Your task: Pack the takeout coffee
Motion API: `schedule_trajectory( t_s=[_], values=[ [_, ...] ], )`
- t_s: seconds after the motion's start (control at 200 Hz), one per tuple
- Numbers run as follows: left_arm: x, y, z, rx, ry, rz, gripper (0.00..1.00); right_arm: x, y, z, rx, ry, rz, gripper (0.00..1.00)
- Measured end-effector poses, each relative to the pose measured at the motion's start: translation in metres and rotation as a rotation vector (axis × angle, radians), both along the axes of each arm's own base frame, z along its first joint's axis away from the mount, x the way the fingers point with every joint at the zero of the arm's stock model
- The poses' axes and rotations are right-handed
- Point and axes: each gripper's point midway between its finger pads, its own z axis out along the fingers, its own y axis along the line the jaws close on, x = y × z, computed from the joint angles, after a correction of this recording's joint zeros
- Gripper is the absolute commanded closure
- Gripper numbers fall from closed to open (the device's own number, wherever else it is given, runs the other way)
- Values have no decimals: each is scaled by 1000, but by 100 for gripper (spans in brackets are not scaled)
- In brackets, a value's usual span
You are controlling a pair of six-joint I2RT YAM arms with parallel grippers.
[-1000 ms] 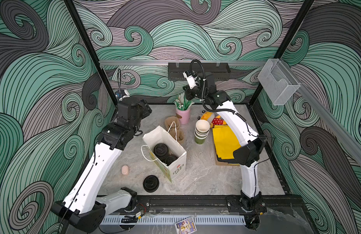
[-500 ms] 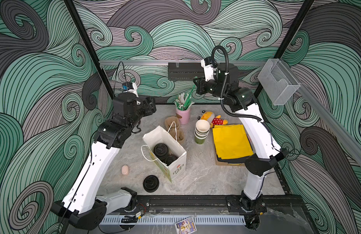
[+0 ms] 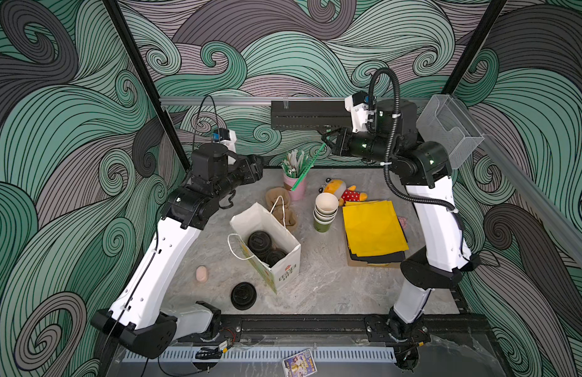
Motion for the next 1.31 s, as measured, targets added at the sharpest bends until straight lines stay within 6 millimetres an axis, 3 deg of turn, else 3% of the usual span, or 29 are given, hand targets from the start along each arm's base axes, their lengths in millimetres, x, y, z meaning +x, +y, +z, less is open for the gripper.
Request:
schedule_trajectory(
  t_s=[0.12,0.305,0.47,0.65,0.885,1.116,1.306],
  values=[
    [-26,34,3,-8,44,141,30,-35,12,19,82,-11,130,100],
    [-76,64,-2,-27,158,226,23,-76,39,11,46,-21,286,100],
    [-124,66,-37,-75,323,184,18,-92,81,-20,-81,-15,401,100],
    [-157,47,-78,-188,482,87,18,-107,118,-82,-258,60,497,100],
    [-169,29,-114,-248,620,33,33,-132,148,-148,-465,115,583,100],
    [-173,24,-126,-263,662,13,64,-143,185,-211,-589,199,652,100],
    [-176,25,-129,-253,671,6,84,-141,197,-246,-652,247,653,100]
  ],
)
